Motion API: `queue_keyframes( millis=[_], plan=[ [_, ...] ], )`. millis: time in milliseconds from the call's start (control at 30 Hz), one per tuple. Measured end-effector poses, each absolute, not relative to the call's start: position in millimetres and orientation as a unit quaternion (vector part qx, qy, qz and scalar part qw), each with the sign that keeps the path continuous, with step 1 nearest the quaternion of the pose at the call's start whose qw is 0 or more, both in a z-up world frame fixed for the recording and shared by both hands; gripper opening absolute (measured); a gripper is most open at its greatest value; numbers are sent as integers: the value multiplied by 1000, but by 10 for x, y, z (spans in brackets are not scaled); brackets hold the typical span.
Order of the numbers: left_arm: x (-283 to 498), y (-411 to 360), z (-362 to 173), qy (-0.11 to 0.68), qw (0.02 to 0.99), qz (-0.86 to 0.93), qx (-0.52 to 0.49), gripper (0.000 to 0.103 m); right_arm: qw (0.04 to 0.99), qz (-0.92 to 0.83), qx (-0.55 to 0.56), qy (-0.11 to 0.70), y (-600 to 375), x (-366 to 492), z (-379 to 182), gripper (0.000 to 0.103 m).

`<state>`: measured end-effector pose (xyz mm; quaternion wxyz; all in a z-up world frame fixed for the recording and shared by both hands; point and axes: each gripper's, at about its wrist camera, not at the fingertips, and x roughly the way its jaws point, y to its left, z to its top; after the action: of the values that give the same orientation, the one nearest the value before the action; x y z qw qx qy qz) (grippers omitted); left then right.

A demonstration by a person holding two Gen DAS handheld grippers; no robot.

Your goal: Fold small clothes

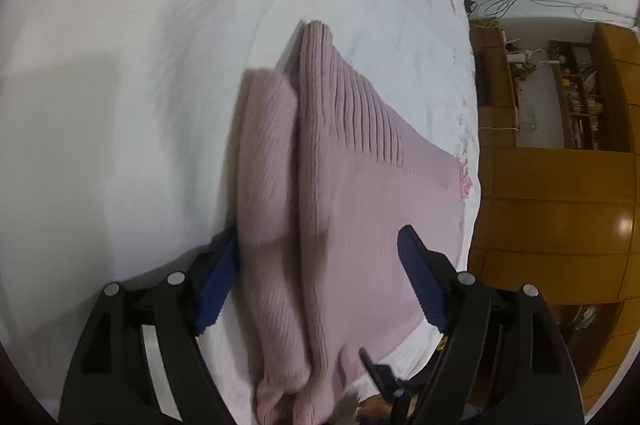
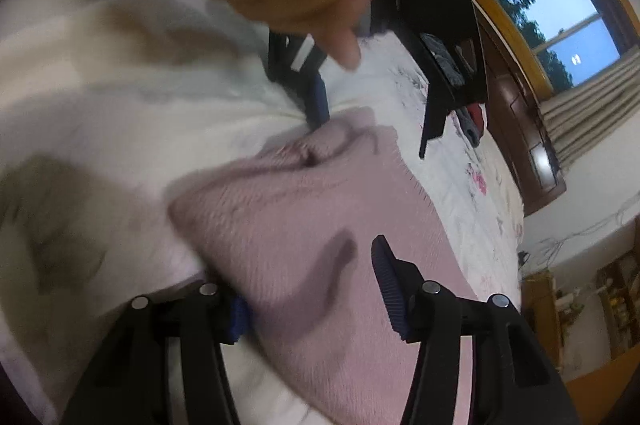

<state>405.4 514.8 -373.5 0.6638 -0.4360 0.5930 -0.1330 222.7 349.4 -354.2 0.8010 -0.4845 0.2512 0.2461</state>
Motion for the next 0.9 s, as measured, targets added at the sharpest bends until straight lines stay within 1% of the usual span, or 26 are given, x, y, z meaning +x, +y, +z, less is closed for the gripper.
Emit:
queue_keyframes(
  millis=[33,67,167,200,233,300,333,367,400,433,467,600,900],
  plan=[
    [4115,5142,-3753,596,662,-130,-436,78,801,250,-476,261,3509,2270,-3538,23],
    [4156,5135,-3765,599,660,-128,-436,78,803,249,-469,271,3517,2242,-3526,19],
    [4209,5115,-3773,604,655,-125,-436,80,822,260,-422,281,3451,2243,-3342,15],
    [4236,5099,-3766,608,655,-124,-431,80,830,263,-405,278,3400,2229,-3234,11],
    [4268,5078,-3755,613,655,-122,-424,80,835,263,-396,277,3374,2210,-3175,11],
    [4307,5056,-3720,619,656,-114,-416,70,841,264,-380,280,3343,2239,-3094,11],
    [4349,5055,-3724,622,654,-108,-416,56,844,264,-368,285,3323,2244,-3060,11],
    [4373,5053,-3716,626,652,-101,-416,38,846,264,-363,286,3317,2267,-3046,11],
    [4376,5055,-3708,629,652,-97,-412,30,848,264,-358,287,3314,2267,-3031,11],
    [4398,5049,-3676,631,654,-94,-407,27,851,265,-350,287,3305,2275,-3003,11],
    [4416,5038,-3622,629,657,-93,-405,25,854,265,-344,288,3295,2282,-2980,11],
    [4442,4949,-3374,627,673,-94,-381,23,865,262,-316,289,3224,2246,-2862,11],
    [4641,4406,-2526,616,718,-110,-306,22,900,240,-219,292,2864,2391,-2391,11]
  ],
)
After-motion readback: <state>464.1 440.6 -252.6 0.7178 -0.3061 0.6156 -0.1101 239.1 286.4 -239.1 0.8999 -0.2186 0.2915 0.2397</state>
